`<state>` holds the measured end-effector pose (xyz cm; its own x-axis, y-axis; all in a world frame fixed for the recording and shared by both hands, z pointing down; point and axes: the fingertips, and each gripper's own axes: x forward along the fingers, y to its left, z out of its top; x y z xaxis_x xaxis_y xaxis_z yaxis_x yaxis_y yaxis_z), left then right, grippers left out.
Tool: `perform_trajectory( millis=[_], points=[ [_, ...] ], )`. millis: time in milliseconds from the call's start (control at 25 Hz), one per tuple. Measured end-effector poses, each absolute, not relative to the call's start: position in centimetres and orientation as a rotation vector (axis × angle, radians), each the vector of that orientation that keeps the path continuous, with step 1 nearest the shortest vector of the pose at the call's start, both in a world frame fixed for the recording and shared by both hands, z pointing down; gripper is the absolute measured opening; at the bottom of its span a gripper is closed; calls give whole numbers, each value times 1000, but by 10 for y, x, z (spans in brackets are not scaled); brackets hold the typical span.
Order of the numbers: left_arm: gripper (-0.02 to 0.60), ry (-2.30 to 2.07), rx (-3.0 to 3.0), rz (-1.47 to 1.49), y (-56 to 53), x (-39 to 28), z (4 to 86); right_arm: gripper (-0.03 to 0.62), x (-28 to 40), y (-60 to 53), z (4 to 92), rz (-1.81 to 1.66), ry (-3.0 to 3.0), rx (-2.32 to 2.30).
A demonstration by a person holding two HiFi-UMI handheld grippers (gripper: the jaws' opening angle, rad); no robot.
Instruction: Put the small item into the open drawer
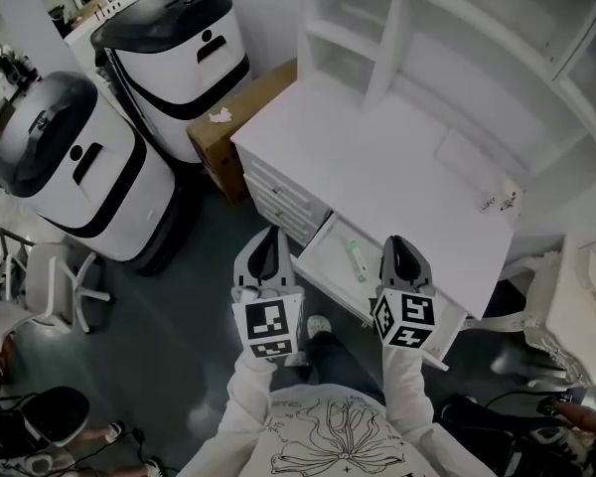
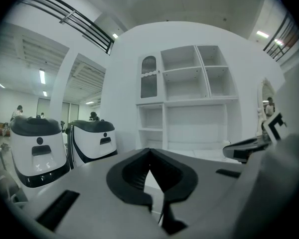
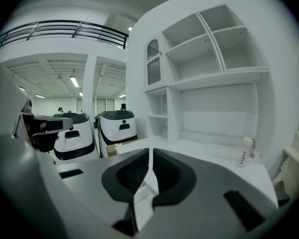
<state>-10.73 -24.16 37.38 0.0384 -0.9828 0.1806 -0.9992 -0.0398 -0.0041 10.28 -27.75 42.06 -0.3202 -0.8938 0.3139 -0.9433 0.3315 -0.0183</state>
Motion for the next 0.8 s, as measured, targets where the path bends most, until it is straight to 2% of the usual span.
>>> perform_trajectory(
  millis=[800],
  points=[
    [2,-2095,2233,146,-223,-93,348,17,115,-254,393,295,-2390,1732]
  ],
)
